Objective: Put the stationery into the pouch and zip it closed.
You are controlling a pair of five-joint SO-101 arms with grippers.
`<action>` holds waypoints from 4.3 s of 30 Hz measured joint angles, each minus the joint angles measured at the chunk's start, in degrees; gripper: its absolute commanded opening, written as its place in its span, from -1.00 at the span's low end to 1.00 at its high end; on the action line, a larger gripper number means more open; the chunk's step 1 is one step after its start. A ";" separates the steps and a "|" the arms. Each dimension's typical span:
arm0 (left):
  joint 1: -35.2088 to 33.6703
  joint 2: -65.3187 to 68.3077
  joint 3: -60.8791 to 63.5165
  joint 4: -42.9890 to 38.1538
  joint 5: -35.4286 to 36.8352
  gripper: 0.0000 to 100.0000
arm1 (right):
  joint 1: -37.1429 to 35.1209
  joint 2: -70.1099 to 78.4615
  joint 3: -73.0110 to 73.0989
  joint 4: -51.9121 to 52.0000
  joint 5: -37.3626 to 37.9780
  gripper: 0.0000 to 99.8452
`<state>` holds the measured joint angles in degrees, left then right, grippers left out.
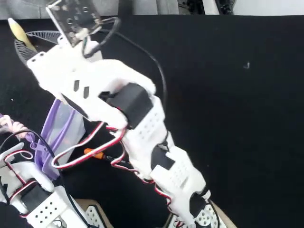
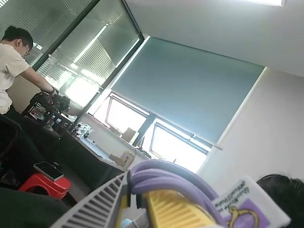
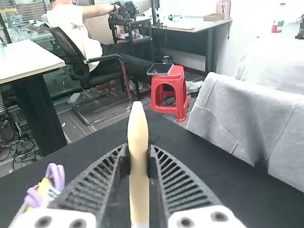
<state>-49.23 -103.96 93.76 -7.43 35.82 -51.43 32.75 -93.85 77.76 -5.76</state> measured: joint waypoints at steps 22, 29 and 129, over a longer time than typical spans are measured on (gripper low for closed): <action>0.00 0.00 0.00 0.00 0.09 -0.94 | -0.53 -3.52 0.00 10.90 -5.10 -0.98; 0.00 0.00 0.00 0.00 0.09 -0.94 | -2.02 -16.09 0.00 21.10 -5.10 -0.98; -3.69 0.00 -1.93 -1.05 4.13 -0.94 | -7.56 -97.58 144.97 -68.13 2.29 -0.52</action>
<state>-52.92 -103.96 91.82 -8.48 39.96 -58.99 -64.84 51.12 9.63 -3.47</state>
